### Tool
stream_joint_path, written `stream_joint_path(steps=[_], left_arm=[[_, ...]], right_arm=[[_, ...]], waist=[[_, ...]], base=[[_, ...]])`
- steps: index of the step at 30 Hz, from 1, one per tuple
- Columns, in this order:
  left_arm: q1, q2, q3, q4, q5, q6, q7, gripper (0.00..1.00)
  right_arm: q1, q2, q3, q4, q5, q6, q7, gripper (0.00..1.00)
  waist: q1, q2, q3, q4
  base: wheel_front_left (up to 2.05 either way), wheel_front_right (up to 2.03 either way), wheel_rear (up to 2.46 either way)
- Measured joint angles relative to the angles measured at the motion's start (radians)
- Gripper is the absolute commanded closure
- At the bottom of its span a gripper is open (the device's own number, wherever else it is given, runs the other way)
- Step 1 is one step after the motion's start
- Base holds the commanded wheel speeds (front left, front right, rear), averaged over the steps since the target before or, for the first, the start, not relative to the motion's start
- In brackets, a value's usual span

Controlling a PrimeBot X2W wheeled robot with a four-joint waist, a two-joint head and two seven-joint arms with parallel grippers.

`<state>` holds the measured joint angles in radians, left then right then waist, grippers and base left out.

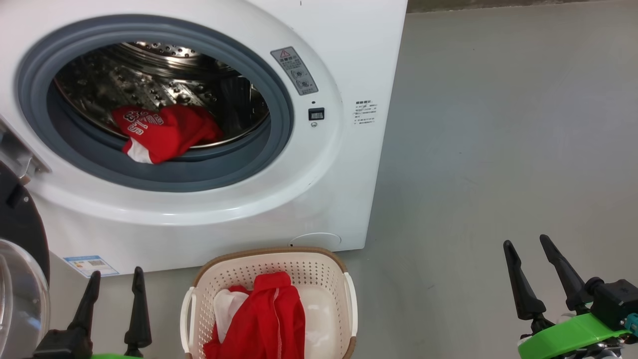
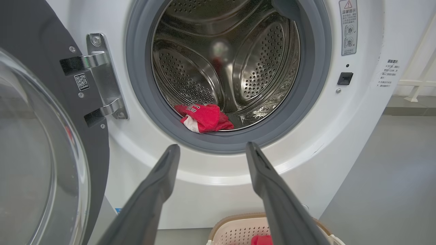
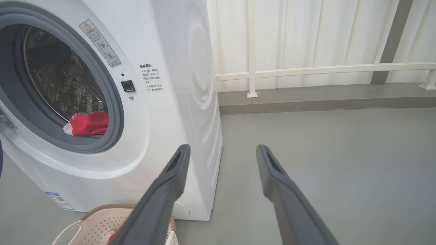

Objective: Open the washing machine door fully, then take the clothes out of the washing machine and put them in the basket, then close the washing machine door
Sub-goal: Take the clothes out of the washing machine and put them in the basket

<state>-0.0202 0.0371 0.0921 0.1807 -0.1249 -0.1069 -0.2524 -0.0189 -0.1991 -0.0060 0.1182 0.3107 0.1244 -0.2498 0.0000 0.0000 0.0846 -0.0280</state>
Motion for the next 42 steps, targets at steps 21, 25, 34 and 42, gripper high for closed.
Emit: stream_joint_path(steps=[21, 25, 34, 42], left_arm=[[0.0, -0.001, -0.031, -0.011, -0.029, 0.015, 0.0, 0.0], [-0.003, -0.001, -0.047, 0.013, -0.037, 0.016, 0.0, 0.0], [-0.163, -0.003, -0.102, 0.176, -0.041, 0.024, 0.0, 0.0], [-0.417, 0.005, -0.15, 0.416, 0.026, 0.059, 0.014, 0.0]], right_arm=[[0.0, 0.001, -0.001, 0.0, 0.0, 0.0, 0.0, 0.0], [-0.002, 0.001, -0.001, 0.0, 0.0, 0.0, 0.0, 0.0], [-0.039, 0.005, 0.001, -0.008, 0.0, 0.0, 0.0, 0.0], [-0.092, 0.014, 0.013, -0.015, -0.001, 0.0, 0.0, 0.0]], waist=[[0.0, 0.0, 0.013, 0.005], [0.0001, 0.0, 0.021, 0.006], [0.0, 0.0, 0.072, 0.009], [0.0, 0.0, 0.141, 0.0]], base=[[0.0, 0.0, 0.0], [0.0, 0.0, 0.0], [0.0, 0.0, 0.0], [0.0, 0.0, 0.0]])
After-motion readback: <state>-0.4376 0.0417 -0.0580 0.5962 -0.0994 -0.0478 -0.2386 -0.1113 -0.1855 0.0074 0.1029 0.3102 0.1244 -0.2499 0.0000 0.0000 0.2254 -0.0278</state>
